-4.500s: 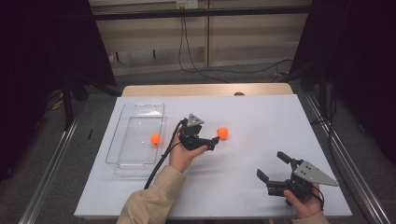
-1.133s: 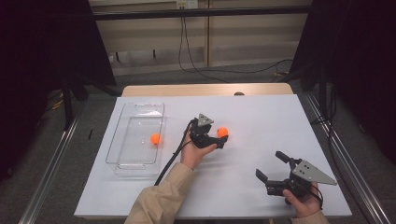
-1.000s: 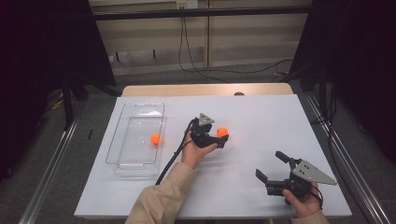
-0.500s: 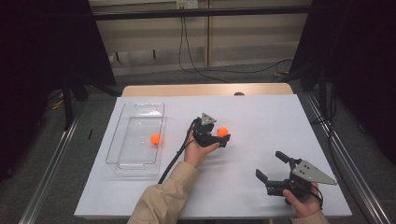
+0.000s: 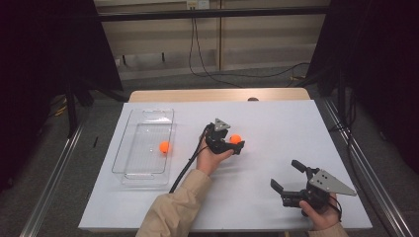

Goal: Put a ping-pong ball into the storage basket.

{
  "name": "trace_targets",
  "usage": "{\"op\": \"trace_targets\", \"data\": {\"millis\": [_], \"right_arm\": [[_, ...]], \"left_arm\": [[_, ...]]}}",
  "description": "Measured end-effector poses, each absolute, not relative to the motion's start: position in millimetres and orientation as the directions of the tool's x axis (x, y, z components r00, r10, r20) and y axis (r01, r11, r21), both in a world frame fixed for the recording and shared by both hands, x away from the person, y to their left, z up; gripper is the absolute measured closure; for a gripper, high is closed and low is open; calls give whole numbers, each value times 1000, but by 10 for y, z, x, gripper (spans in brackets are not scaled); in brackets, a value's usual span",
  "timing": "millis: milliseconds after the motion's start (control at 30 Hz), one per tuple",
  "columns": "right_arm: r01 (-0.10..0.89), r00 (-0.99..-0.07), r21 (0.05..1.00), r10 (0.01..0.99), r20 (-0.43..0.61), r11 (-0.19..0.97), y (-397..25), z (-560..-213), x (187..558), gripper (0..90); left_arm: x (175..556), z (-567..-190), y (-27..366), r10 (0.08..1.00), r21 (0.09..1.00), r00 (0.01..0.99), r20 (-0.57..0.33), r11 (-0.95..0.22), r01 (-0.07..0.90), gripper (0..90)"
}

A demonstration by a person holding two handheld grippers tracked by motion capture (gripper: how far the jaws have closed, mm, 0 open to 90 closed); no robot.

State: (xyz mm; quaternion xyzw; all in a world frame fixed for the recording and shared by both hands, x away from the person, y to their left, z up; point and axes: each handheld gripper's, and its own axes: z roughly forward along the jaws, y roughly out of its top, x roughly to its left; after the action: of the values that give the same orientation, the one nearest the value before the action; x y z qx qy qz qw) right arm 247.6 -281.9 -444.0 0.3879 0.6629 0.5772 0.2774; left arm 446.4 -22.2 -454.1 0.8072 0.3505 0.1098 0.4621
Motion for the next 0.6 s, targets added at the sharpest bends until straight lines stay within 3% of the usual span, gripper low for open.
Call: {"op": "trace_targets", "data": {"millis": [333,600], "right_arm": [[195,-543,980,835,83,30,-2822,-4439,2471,12],[195,-543,980,835,83,29,-2823,-4438,2471,12]], "left_arm": [[4492,-4551,-263,665,816,732,-146,-337,469,120],[4526,-4576,-259,668,810,730,-145,-343,475,247]]}}
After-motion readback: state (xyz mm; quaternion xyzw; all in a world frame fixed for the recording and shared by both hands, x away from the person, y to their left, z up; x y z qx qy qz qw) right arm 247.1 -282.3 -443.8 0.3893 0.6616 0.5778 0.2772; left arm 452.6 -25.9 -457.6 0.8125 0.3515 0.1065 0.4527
